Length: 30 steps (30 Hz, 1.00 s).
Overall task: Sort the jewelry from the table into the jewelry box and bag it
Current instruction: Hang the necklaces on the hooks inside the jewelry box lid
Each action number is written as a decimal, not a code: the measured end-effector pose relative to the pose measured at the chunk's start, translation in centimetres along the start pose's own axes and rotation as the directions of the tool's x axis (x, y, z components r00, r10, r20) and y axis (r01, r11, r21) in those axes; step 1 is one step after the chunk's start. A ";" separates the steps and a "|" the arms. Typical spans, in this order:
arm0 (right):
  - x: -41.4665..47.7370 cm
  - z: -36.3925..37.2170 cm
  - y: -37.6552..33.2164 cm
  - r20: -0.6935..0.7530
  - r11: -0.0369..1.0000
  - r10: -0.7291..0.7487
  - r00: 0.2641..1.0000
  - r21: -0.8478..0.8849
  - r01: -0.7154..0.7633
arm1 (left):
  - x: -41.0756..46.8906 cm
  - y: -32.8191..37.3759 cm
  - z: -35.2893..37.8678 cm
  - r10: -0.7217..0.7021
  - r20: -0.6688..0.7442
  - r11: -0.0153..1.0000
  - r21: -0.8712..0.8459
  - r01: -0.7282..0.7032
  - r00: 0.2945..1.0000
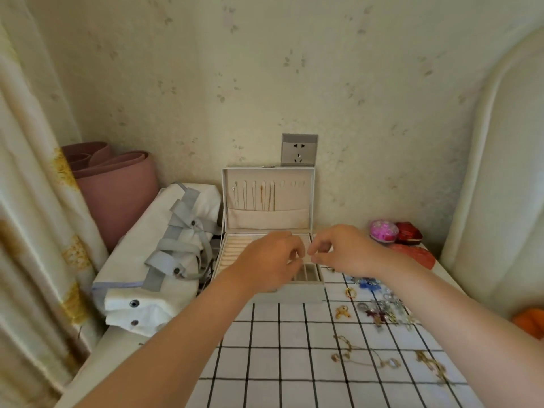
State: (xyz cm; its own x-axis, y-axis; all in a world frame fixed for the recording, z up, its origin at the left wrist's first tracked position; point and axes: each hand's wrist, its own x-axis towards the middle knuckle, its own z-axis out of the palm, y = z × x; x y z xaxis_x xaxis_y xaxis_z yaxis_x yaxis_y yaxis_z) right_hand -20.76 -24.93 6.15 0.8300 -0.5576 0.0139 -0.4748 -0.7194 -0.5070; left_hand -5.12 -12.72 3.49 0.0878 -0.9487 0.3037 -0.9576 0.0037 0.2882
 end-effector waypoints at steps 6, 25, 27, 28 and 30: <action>-6.7 1.9 2.0 0.167 0.995 0.085 0.982 -0.073 -0.074 | -4.2 4.2 2.8 0.016 0.178 0.998 -0.058 -0.006 0.984; -10.6 6.0 5.0 0.359 0.964 0.192 0.913 -0.241 -0.108 | -6.3 7.1 8.3 0.047 0.302 0.996 -0.091 -0.021 0.952; -10.3 6.2 5.0 0.400 0.958 0.198 0.895 -0.270 -0.091 | -6.4 7.0 8.5 0.051 0.294 0.996 -0.088 -0.026 0.955; -10.1 6.3 5.1 0.413 0.959 0.200 0.888 -0.267 -0.091 | -6.5 7.0 8.7 0.055 0.286 0.995 -0.094 -0.029 0.957; -9.9 6.0 5.1 0.413 0.970 0.192 0.890 -0.215 -0.109 | -6.5 7.1 8.9 0.047 0.251 0.984 -0.176 -0.002 0.967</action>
State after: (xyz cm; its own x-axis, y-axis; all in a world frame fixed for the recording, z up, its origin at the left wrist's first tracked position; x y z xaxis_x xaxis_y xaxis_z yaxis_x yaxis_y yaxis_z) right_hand -29.63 -20.56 -1.70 0.7689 -0.4631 -0.4409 -0.6142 -0.7265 -0.3080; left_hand -14.97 -9.34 -4.53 -0.0290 -0.9965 0.0788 -0.8944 0.0611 0.4431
